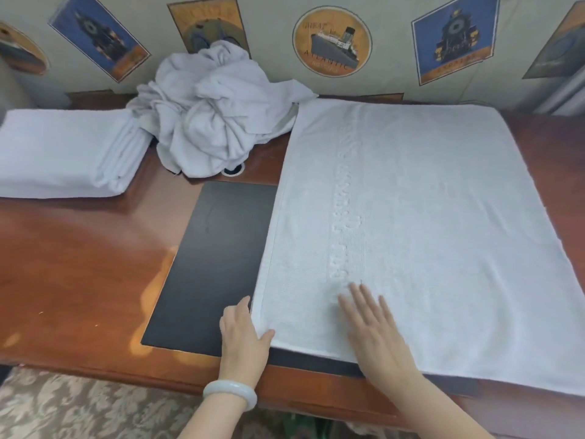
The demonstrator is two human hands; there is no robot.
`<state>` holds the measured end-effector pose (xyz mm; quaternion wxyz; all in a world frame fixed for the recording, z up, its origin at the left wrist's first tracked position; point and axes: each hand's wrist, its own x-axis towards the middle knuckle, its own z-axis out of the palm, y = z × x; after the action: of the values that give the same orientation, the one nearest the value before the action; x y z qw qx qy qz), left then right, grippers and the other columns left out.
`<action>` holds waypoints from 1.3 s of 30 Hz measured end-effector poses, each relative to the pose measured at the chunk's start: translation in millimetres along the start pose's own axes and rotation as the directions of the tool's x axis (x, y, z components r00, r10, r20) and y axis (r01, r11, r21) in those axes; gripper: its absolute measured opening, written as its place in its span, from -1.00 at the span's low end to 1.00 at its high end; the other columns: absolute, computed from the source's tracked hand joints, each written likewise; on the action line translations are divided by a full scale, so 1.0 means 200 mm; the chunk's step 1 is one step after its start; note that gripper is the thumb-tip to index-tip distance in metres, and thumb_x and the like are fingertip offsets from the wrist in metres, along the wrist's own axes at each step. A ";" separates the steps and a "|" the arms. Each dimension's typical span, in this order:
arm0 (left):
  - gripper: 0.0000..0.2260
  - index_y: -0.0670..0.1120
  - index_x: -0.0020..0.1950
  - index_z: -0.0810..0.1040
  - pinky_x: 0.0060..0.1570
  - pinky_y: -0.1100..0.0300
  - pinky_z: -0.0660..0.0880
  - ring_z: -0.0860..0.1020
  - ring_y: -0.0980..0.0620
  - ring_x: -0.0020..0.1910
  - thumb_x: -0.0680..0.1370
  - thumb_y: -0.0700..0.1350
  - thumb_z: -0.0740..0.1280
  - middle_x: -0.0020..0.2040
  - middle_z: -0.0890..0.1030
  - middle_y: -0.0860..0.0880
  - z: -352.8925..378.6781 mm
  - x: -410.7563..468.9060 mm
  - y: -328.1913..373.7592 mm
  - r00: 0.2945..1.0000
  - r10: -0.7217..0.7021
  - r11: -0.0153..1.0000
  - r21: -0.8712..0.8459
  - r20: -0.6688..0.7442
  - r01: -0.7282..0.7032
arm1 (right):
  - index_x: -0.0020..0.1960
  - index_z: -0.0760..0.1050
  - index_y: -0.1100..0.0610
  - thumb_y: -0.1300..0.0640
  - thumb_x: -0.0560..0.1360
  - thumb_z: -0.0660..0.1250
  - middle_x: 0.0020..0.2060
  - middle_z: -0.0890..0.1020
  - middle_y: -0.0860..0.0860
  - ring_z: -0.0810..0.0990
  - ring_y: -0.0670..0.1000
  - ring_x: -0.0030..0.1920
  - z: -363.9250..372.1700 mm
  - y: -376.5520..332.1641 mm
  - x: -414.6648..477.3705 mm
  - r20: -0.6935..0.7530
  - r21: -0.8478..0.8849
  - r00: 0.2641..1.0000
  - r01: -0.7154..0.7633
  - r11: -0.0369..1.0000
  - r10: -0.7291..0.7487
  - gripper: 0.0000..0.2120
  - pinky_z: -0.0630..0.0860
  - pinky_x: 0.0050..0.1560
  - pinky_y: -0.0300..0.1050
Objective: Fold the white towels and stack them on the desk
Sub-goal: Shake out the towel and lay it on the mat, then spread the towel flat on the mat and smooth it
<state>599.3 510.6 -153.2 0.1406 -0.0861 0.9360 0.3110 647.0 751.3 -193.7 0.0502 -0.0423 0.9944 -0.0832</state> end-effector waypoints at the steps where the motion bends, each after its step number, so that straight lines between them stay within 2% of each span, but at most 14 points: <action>1: -0.41 -0.10 0.46 0.25 0.32 0.08 0.38 0.33 -0.02 0.32 0.51 -0.14 0.46 0.28 0.31 -0.01 -0.01 0.01 0.01 0.999 -0.046 0.997 -0.057 0.016 0.047 | 0.60 0.07 0.05 0.39 0.38 0.32 0.58 0.07 0.09 -0.03 0.12 0.58 0.01 -0.07 -0.02 0.042 0.029 0.995 0.087 0.996 -0.088 -0.12 -0.09 0.49 0.13; 5: -0.70 -0.09 0.12 0.44 -0.14 0.18 0.47 0.54 0.01 -0.02 0.48 -0.12 0.47 0.06 0.53 0.00 -0.09 0.11 0.04 0.949 -0.223 0.942 -0.204 0.221 0.268 | 0.61 -0.16 -0.08 0.37 0.50 0.19 0.60 -0.09 -0.01 -0.21 0.02 0.58 0.07 -0.17 -0.07 0.134 0.105 0.988 0.062 0.992 -0.076 -0.15 -0.19 0.48 0.10; 8: -0.89 -0.15 -0.11 0.57 -0.09 0.03 0.60 0.60 0.00 -0.22 0.52 -0.11 0.41 -0.16 0.64 -0.04 -0.14 0.16 0.01 0.920 -0.200 0.913 -0.276 0.337 0.300 | 0.57 -0.28 -0.17 0.16 0.66 -0.06 0.52 -0.36 -0.15 -0.46 -0.11 0.50 0.01 -0.15 -0.04 0.218 0.134 0.970 0.079 0.988 -0.107 -0.38 -0.36 0.49 0.02; 12: -0.89 -0.16 -0.14 0.53 -0.32 0.20 0.55 0.65 0.01 -0.33 0.57 -0.16 0.35 -0.19 0.64 -0.09 -0.18 0.13 -0.05 0.952 -0.172 0.966 -0.146 0.255 0.213 | 0.53 -0.32 -0.25 -0.15 0.46 -0.44 0.49 -0.42 -0.19 -0.54 -0.16 0.44 -0.04 -0.15 -0.02 0.308 0.165 0.945 0.064 0.984 -0.113 -0.38 -0.46 0.46 -0.05; 17: -0.94 -0.13 -0.05 0.43 -0.19 0.12 0.48 0.50 0.00 -0.20 0.58 -0.18 0.30 -0.10 0.53 -0.07 -0.09 0.09 -0.05 0.986 -0.110 0.994 0.030 0.127 0.107 | 0.54 -0.33 -0.21 -0.17 0.46 -0.40 0.50 -0.42 -0.17 -0.54 -0.13 0.45 -0.03 -0.15 -0.02 0.317 0.203 0.941 0.056 0.978 -0.120 -0.37 -0.48 0.46 -0.01; 19: -0.86 -0.09 0.02 0.39 -0.10 0.18 0.45 0.44 0.02 -0.05 0.54 -0.27 0.29 0.04 0.47 -0.05 -0.02 0.05 0.01 0.997 0.078 0.963 0.261 -0.003 -0.074 | 0.55 -0.31 -0.19 -0.18 0.46 -0.35 0.50 -0.41 -0.18 -0.51 -0.12 0.47 -0.03 -0.14 -0.02 0.318 0.242 0.939 0.053 0.969 -0.131 -0.35 -0.50 0.45 -0.03; 21: -0.63 -0.12 0.33 0.38 0.27 0.12 0.42 0.39 -0.13 0.32 0.53 -0.29 0.29 0.35 0.38 -0.11 0.08 0.01 0.10 0.940 0.329 0.892 0.357 -0.091 -0.278 | 0.56 -0.29 -0.19 -0.18 0.47 -0.33 0.50 -0.40 -0.19 -0.50 -0.12 0.48 -0.03 -0.14 -0.03 0.317 0.270 0.938 0.052 0.962 -0.139 -0.35 -0.50 0.45 -0.03; 22: -0.48 -0.14 0.52 0.21 0.48 0.08 0.22 0.17 -0.17 0.53 0.58 -0.27 0.24 0.54 0.18 -0.11 0.14 -0.01 0.16 0.909 0.412 0.860 0.357 -0.061 -0.365 | 0.56 -0.27 -0.19 -0.15 0.52 -0.29 0.51 -0.38 -0.20 -0.48 -0.13 0.48 -0.04 -0.14 -0.03 0.310 0.302 0.941 0.040 0.953 -0.138 -0.39 -0.48 0.46 -0.02; 24: -0.38 -0.07 0.62 -0.11 0.56 0.08 -0.17 -0.21 -0.04 0.59 0.65 -0.21 0.15 0.60 -0.20 -0.02 0.27 0.00 0.25 0.864 0.495 0.786 0.377 0.092 -0.490 | 0.58 -0.20 -0.17 0.01 0.65 -0.12 0.53 -0.28 -0.24 -0.40 -0.19 0.50 -0.06 -0.15 -0.02 0.281 0.446 0.949 0.001 0.895 -0.141 -0.47 -0.39 0.51 -0.03; 26: -0.43 -0.05 0.61 -0.01 0.56 0.05 -0.08 -0.09 -0.03 0.60 0.64 -0.13 0.14 0.60 -0.13 -0.02 0.36 0.02 0.30 0.844 0.501 0.753 0.384 0.192 -0.534 | 0.60 -0.07 -0.10 0.22 0.66 0.00 0.54 -0.17 -0.26 -0.30 -0.25 0.52 -0.11 -0.14 0.01 0.222 0.592 0.974 -0.094 0.801 -0.050 -0.42 -0.29 0.55 -0.06; 28: -0.49 -0.08 0.57 0.15 0.46 -0.02 0.05 0.15 -0.08 0.57 0.63 0.02 0.04 0.60 0.11 -0.07 0.41 0.04 0.28 0.854 0.465 0.741 0.425 0.232 -0.520 | 0.61 -0.05 -0.02 0.29 0.59 -0.02 0.55 -0.17 -0.17 -0.26 -0.15 0.55 -0.13 -0.05 0.00 0.150 0.489 0.974 -0.220 0.844 0.167 -0.38 -0.22 0.57 0.06; 33: -0.44 -0.06 0.59 0.12 0.42 -0.21 0.07 0.09 -0.03 0.57 0.66 0.15 -0.24 0.61 0.12 -0.04 0.42 0.07 0.16 0.856 0.428 0.648 0.561 0.290 -0.515 | 0.60 0.05 -0.06 -0.32 0.55 -0.10 0.59 0.08 0.01 0.09 0.11 0.57 -0.08 0.41 -0.34 0.200 0.048 0.836 -0.529 0.847 0.511 -0.32 0.00 0.38 0.47; 37: -0.39 -0.11 0.56 0.23 0.40 -0.29 0.08 0.13 -0.06 0.55 0.66 0.16 -0.24 0.59 0.17 -0.05 0.45 0.06 0.19 0.882 0.393 0.664 0.583 0.261 -0.468 | 0.54 -0.38 -0.22 -0.50 0.36 -0.43 0.56 -0.31 -0.07 -0.30 0.10 0.57 -0.10 0.55 -0.56 0.266 -0.067 0.703 -0.669 0.740 0.659 -0.20 -0.08 0.33 0.57; 39: -0.33 -0.18 0.51 0.34 0.39 -0.31 0.08 0.17 -0.12 0.54 0.64 0.16 -0.27 0.57 0.22 -0.10 0.46 0.04 0.27 0.877 0.423 0.672 0.570 0.229 -0.473 | 0.61 -0.12 -0.11 -0.43 0.41 -0.45 0.60 -0.07 0.01 -0.11 0.22 0.58 -0.16 0.57 -0.52 0.228 -0.083 0.701 -0.678 0.731 0.676 -0.16 0.02 0.32 0.57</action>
<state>597.9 608.5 -196.4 0.1161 0.2083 0.9709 0.0201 738.7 878.2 -170.9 0.1985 0.3159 0.9261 -0.0568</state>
